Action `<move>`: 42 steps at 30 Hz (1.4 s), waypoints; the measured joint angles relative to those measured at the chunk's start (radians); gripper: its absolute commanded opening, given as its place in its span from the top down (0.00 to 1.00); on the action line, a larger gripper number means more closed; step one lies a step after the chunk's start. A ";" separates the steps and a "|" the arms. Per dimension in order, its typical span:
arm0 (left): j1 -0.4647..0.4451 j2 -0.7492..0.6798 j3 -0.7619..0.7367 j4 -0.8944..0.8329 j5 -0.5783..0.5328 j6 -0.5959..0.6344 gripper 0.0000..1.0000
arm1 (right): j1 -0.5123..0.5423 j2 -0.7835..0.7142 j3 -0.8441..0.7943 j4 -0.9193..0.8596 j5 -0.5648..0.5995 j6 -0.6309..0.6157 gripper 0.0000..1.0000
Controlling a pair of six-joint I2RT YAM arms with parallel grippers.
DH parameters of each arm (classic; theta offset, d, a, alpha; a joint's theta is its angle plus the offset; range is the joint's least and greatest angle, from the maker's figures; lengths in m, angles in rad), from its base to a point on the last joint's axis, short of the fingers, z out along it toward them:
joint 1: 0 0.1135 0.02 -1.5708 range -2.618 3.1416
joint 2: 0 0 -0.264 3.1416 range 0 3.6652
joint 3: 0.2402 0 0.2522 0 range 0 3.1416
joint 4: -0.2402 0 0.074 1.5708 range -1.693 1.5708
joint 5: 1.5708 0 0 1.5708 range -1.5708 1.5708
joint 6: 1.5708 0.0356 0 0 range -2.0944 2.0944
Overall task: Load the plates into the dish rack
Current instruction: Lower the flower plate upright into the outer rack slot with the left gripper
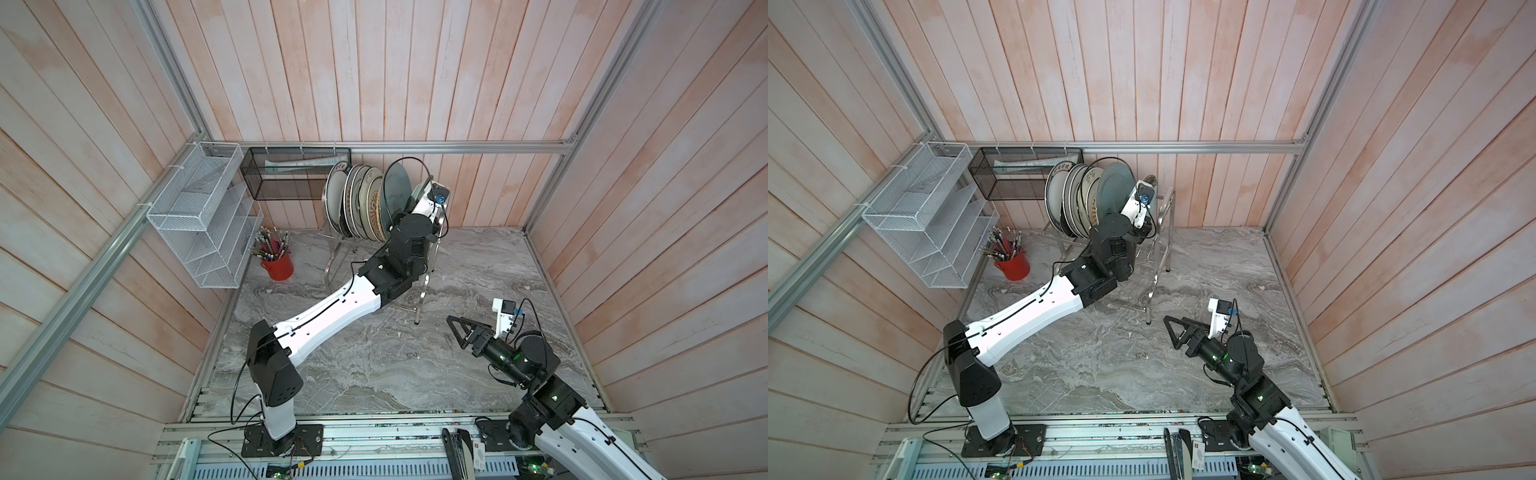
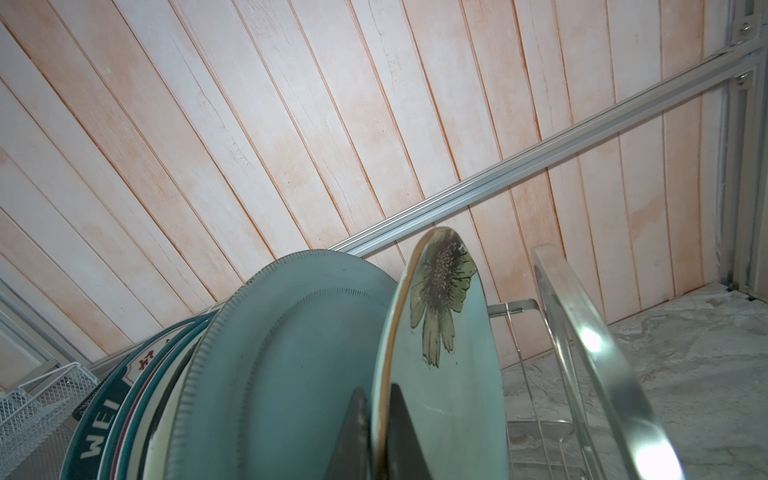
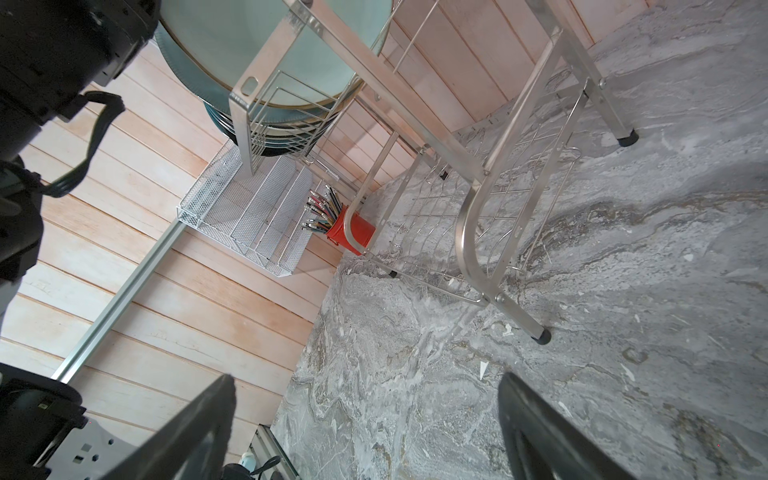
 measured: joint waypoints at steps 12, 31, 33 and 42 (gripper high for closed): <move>0.000 -0.015 -0.007 -0.027 -0.002 -0.041 0.83 | 0.000 -0.005 -0.003 -0.002 0.000 0.008 0.02; 0.000 -0.020 -0.001 -0.017 -0.003 -0.041 0.51 | 0.000 -0.023 -0.005 -0.022 0.000 0.007 0.02; 0.000 -0.023 -0.002 -0.016 -0.003 -0.041 0.48 | 0.000 -0.023 -0.005 -0.022 0.000 0.007 0.02; 0.000 -0.028 -0.001 -0.019 -0.002 -0.049 0.41 | 0.000 -0.023 -0.005 -0.023 0.000 0.007 0.02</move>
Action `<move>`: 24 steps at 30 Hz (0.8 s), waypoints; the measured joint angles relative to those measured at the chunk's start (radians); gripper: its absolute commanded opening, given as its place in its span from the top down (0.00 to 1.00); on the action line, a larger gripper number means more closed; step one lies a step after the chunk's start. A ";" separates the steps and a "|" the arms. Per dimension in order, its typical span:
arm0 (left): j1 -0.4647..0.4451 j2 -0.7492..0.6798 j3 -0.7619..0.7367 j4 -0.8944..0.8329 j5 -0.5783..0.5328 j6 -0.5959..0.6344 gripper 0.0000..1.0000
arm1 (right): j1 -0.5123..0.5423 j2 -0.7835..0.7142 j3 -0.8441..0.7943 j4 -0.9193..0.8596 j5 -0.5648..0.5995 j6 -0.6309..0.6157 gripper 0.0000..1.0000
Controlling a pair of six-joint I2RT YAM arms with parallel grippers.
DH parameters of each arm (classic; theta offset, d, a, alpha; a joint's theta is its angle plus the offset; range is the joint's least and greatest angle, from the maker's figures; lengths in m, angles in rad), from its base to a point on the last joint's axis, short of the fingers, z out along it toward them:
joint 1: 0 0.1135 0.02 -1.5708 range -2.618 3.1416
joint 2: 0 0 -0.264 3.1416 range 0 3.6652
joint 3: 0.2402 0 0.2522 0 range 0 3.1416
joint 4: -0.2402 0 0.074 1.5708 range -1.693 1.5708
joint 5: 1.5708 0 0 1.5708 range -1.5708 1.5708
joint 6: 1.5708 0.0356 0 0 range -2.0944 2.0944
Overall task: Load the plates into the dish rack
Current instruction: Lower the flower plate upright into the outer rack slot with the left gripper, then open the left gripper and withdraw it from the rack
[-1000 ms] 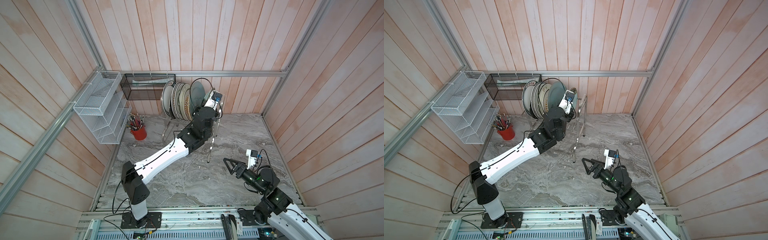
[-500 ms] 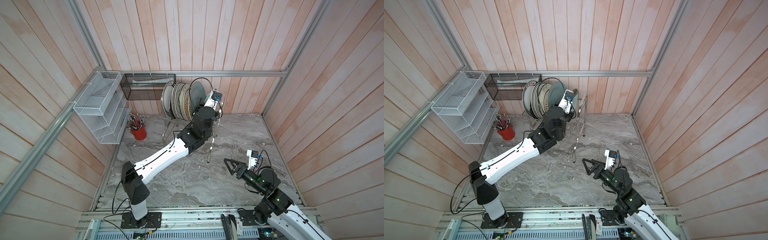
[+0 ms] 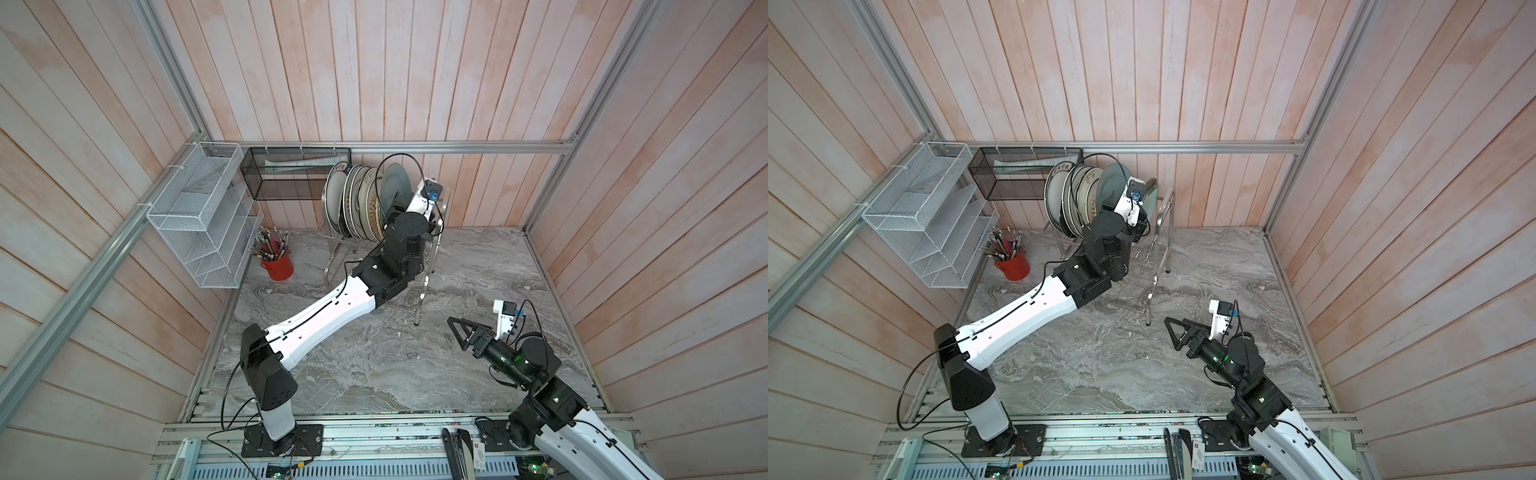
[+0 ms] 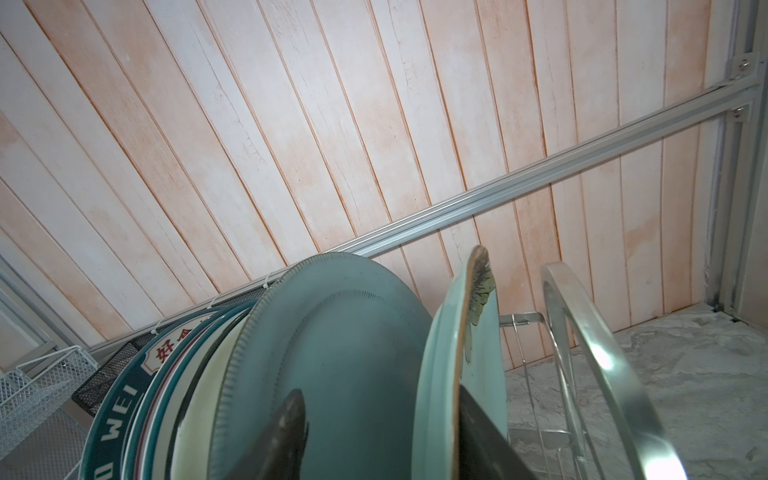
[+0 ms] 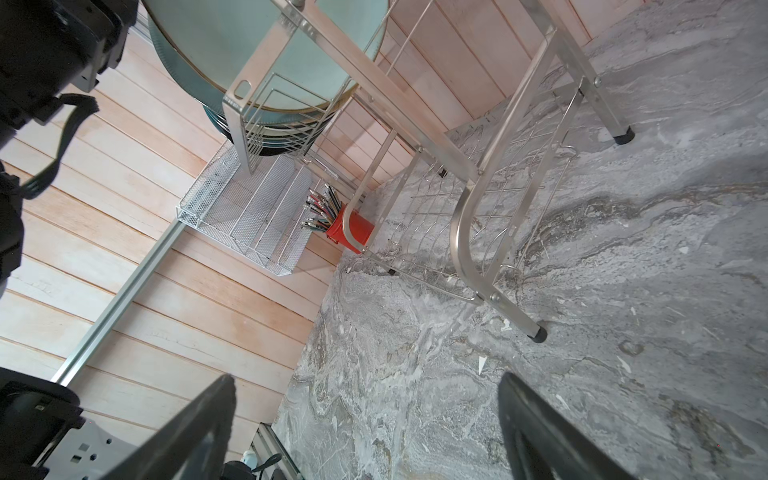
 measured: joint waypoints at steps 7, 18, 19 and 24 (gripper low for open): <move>0.000 0.000 0.000 -0.006 0.004 -0.007 0.65 | 0.000 0.000 0.000 0.000 0.000 0.000 0.02; 0.008 -0.015 -0.025 0.045 -0.017 0.014 1.00 | 0.000 -0.002 0.000 -0.003 0.005 0.000 0.02; 0.008 -0.018 -0.026 0.056 -0.022 0.018 1.00 | 0.000 -0.002 0.000 -0.003 0.007 0.000 0.02; 0.007 -0.034 -0.027 0.090 -0.022 0.035 0.99 | 0.000 -0.002 0.000 -0.003 0.007 0.000 0.02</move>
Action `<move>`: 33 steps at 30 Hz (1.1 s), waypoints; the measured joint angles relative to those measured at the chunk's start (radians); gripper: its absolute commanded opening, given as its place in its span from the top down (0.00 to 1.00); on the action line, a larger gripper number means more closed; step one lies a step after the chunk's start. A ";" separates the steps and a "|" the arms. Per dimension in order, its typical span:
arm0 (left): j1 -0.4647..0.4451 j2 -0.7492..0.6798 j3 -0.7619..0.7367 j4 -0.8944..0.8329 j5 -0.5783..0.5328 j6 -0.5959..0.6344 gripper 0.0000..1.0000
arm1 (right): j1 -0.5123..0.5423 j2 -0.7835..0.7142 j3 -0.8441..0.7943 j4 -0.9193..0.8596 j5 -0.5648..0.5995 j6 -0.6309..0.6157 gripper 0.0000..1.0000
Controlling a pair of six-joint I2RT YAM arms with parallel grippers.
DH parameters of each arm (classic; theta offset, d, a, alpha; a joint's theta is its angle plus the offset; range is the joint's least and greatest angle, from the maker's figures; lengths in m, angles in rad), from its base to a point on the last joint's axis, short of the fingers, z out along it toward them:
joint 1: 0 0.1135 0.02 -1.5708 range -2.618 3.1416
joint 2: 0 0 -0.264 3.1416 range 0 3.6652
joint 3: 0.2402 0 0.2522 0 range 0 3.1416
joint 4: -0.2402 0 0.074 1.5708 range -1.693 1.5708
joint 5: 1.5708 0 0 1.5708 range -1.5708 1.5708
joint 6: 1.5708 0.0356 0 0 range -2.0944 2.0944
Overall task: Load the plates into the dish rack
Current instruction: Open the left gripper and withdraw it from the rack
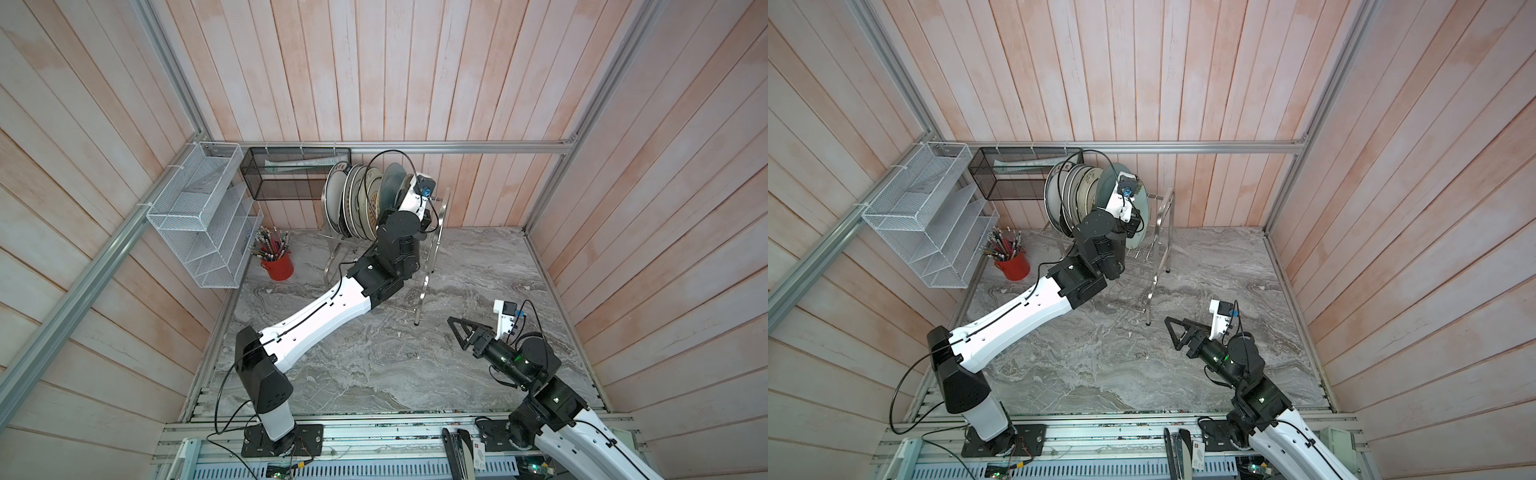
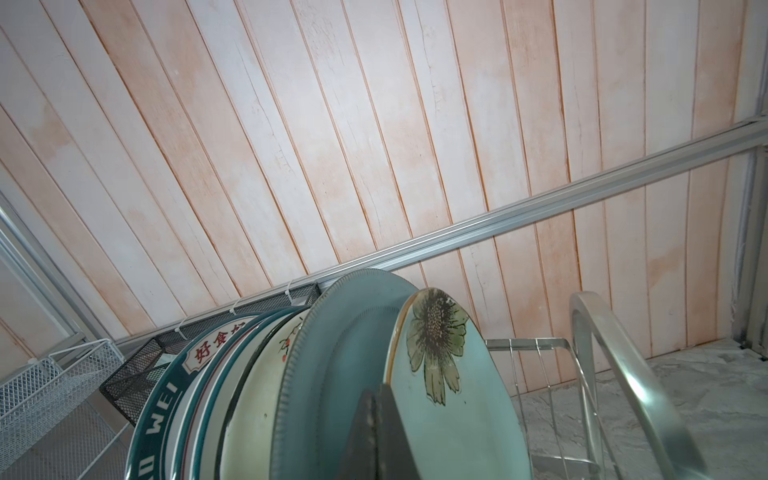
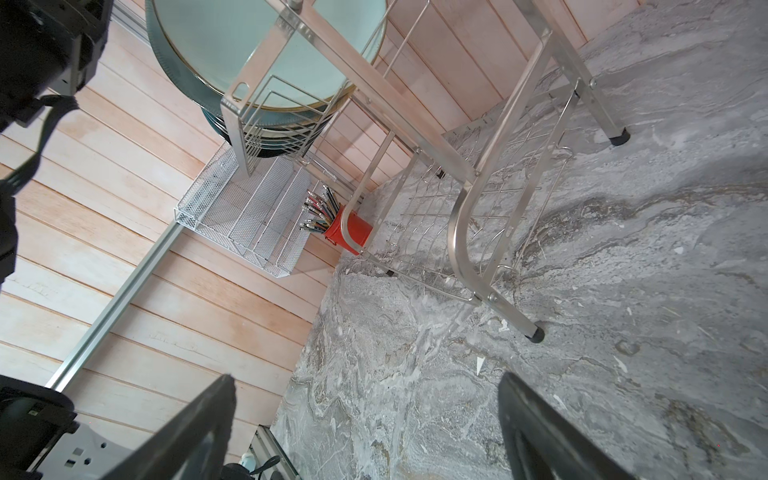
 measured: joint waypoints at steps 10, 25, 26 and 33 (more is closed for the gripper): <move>0.000 -0.002 -0.001 -0.005 0.010 -0.010 0.57 | 0.000 0.000 0.000 0.000 0.002 0.000 0.02; 0.061 -0.252 -0.019 -0.320 0.340 -0.346 0.00 | -0.001 0.062 0.047 -0.031 0.024 -0.070 0.02; 0.073 -0.297 -0.043 -0.330 0.378 -0.377 0.00 | -0.001 0.075 0.065 -0.036 0.029 -0.087 0.02; 0.116 -0.666 -0.430 -0.339 0.525 -0.590 0.00 | -0.033 0.197 0.224 -0.079 0.146 -0.222 0.02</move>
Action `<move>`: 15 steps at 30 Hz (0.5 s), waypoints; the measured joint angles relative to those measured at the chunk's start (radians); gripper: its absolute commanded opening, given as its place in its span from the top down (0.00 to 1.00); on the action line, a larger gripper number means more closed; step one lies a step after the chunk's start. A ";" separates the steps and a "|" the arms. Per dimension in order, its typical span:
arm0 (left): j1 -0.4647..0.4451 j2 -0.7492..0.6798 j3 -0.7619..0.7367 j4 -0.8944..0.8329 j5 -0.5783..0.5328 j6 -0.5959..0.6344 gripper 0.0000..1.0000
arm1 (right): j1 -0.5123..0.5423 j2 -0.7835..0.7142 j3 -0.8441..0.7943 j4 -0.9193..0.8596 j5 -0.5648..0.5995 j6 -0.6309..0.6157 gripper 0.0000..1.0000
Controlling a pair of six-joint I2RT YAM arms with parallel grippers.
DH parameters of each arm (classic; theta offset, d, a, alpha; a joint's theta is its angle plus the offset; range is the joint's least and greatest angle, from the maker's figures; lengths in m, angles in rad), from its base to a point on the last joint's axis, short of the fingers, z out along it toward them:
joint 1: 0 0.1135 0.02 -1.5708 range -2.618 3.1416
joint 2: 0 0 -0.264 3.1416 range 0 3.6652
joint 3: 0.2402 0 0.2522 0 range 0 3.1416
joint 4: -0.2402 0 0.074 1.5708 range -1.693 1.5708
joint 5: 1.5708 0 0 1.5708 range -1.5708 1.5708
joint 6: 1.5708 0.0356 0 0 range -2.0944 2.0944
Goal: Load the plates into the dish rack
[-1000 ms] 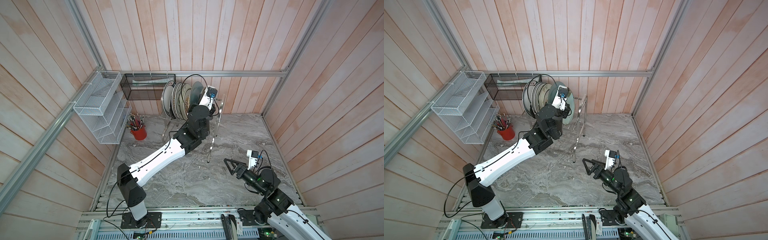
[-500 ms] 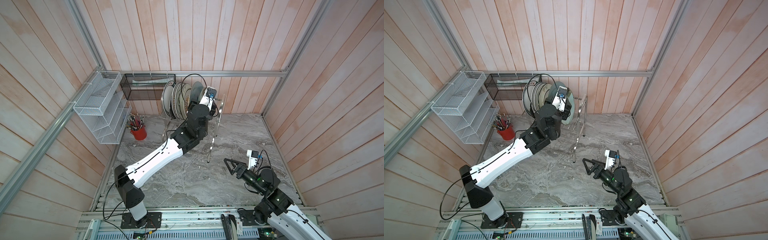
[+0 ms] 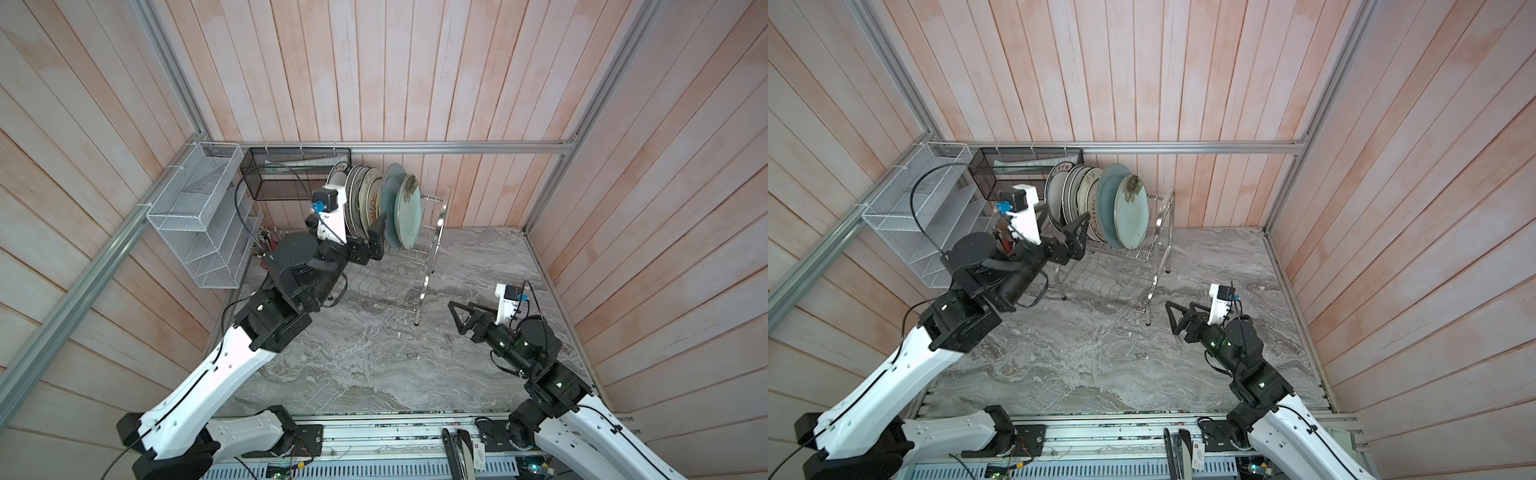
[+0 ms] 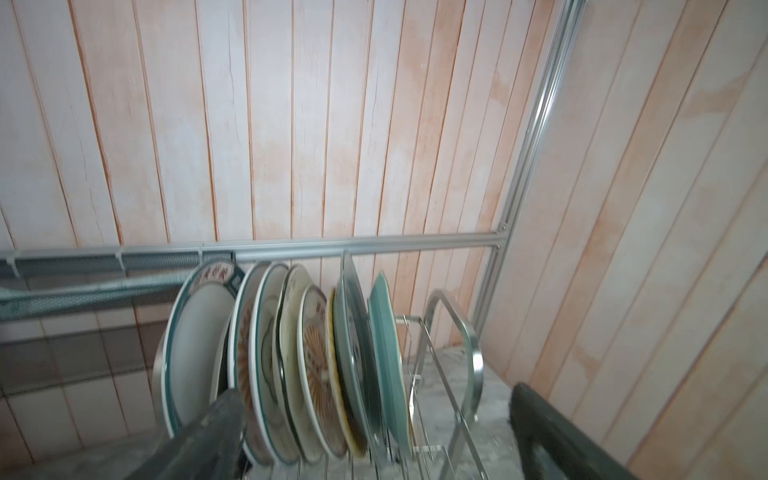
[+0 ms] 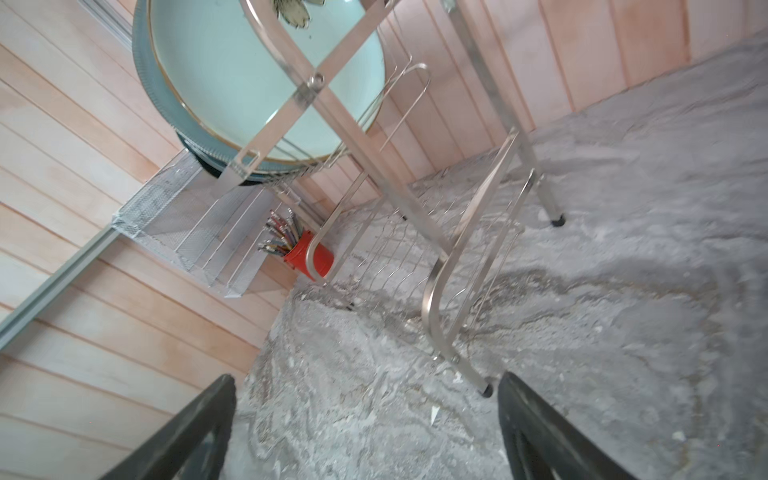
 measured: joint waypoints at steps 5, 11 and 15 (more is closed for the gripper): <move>0.044 -0.255 -0.339 -0.069 -0.051 -0.143 0.00 | -0.129 0.116 0.059 0.032 0.047 -0.087 0.02; 0.169 -0.543 -0.723 -0.090 -0.274 -0.289 0.00 | -0.386 0.246 -0.099 0.311 0.045 -0.193 0.02; 0.268 -0.629 -0.976 0.039 -0.394 -0.286 0.00 | -0.560 0.385 -0.249 0.504 0.034 -0.243 0.02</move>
